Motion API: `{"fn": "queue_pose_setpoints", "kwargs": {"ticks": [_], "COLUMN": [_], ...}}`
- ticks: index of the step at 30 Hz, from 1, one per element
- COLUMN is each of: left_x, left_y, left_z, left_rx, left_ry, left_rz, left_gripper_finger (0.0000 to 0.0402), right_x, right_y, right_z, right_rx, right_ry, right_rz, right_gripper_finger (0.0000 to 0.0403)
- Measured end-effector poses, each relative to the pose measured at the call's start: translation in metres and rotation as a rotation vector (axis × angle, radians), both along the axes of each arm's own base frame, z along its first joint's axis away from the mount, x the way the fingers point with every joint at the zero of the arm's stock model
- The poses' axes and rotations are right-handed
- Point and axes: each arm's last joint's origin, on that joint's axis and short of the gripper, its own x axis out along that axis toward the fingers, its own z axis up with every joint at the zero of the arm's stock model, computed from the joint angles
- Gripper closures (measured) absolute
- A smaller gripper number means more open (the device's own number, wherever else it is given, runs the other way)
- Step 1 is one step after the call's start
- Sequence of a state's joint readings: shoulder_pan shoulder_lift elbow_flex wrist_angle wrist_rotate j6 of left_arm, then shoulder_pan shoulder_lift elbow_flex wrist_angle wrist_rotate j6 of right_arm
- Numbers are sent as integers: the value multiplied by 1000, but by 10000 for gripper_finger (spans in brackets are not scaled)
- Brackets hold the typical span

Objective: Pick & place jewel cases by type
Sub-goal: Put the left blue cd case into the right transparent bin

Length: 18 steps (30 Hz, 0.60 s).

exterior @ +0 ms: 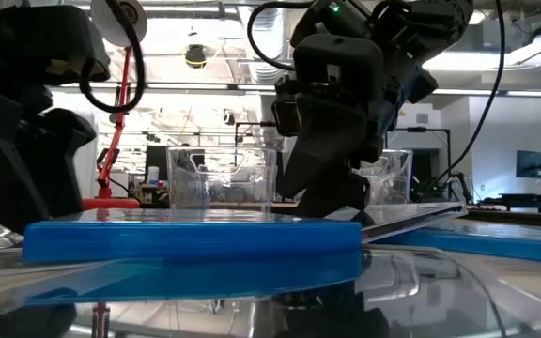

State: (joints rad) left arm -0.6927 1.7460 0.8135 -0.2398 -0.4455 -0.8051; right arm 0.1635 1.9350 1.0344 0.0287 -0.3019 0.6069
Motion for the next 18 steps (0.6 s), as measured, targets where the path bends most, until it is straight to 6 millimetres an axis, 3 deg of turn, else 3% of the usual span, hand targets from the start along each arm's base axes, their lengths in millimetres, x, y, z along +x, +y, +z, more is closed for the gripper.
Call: {"fn": "queue_pose_setpoints", "kwargs": {"ticks": [6,18], "left_x": [12,14], "left_y": [4,5], "left_z": [3,4], "left_rx": [-7,-10], "left_ry": [-50,-67], "left_rz": [-37,-28], "left_gripper_finger": [175,175], "right_x": [1,2], "right_y": [3,6], "right_z": [-3,-3], "right_rx": [6,-13], "right_ry": [7,-20], "right_rz": [-5,9], "right_gripper_finger": [182,182]}}
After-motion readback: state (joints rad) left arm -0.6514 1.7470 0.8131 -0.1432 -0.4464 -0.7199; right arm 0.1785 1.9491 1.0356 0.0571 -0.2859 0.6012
